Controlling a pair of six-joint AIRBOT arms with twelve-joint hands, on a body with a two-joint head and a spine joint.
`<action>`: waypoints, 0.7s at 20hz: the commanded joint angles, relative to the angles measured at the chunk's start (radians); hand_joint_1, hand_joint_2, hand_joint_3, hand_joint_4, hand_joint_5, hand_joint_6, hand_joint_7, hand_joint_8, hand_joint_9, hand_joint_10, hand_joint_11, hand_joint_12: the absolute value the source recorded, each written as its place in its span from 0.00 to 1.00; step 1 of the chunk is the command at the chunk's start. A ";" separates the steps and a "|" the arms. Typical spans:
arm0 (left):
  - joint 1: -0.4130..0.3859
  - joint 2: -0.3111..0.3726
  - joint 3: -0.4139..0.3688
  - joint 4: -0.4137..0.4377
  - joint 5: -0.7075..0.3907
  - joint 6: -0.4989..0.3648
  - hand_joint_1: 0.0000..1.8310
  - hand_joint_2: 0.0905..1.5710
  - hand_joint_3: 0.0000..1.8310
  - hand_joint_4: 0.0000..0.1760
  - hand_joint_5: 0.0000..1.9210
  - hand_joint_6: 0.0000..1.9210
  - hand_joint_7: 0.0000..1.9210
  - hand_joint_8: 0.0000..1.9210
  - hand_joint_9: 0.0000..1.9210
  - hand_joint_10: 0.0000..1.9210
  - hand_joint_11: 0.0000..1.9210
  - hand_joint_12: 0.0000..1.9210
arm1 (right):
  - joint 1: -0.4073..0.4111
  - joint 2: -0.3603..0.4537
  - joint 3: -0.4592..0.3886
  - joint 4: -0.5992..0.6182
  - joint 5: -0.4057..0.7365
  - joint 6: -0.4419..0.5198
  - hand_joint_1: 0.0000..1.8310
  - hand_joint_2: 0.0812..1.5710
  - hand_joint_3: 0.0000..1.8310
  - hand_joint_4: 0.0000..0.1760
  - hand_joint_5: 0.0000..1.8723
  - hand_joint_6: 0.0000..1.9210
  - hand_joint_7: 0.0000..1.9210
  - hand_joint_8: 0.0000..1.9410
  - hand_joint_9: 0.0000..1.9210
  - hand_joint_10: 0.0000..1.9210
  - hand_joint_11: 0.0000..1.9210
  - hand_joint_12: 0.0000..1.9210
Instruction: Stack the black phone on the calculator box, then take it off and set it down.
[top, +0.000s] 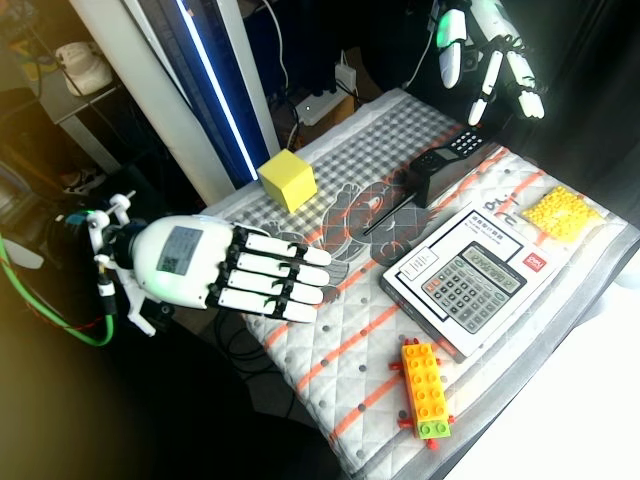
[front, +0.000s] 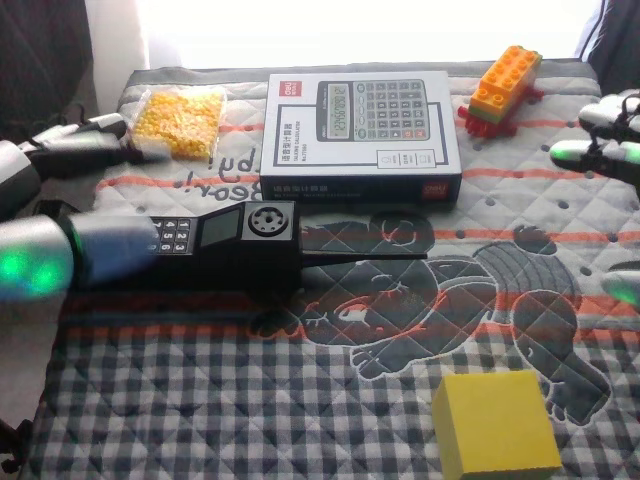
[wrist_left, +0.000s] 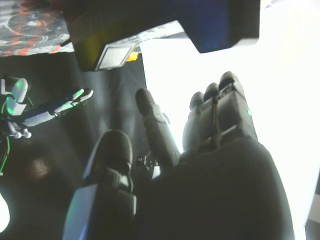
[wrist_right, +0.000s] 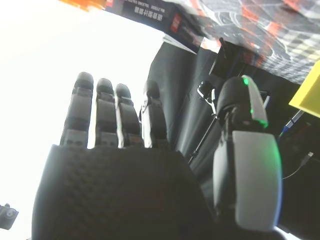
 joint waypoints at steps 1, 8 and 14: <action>-0.015 0.000 0.006 -0.011 -0.122 0.021 0.32 0.52 0.00 1.00 0.02 0.00 0.03 0.00 0.05 0.00 0.00 0.09 | 0.014 0.003 0.005 0.020 0.112 0.001 0.09 0.72 0.01 0.82 0.12 0.00 0.06 0.00 0.06 0.01 0.00 0.27; -0.150 -0.079 0.050 -0.030 0.036 0.216 0.39 0.42 0.00 1.00 0.00 0.00 0.00 0.00 0.05 0.00 0.00 0.20 | 0.013 0.000 0.005 0.020 0.110 0.001 0.06 0.73 0.00 0.85 0.11 0.00 0.07 0.00 0.08 0.00 0.00 0.32; -0.254 -0.117 0.070 -0.023 0.227 0.439 0.38 0.43 0.00 0.97 0.00 0.00 0.05 0.00 0.07 0.00 0.00 0.11 | 0.012 0.000 0.005 0.010 0.103 0.001 0.08 0.72 0.00 0.93 0.12 0.00 0.06 0.00 0.06 0.00 0.00 0.29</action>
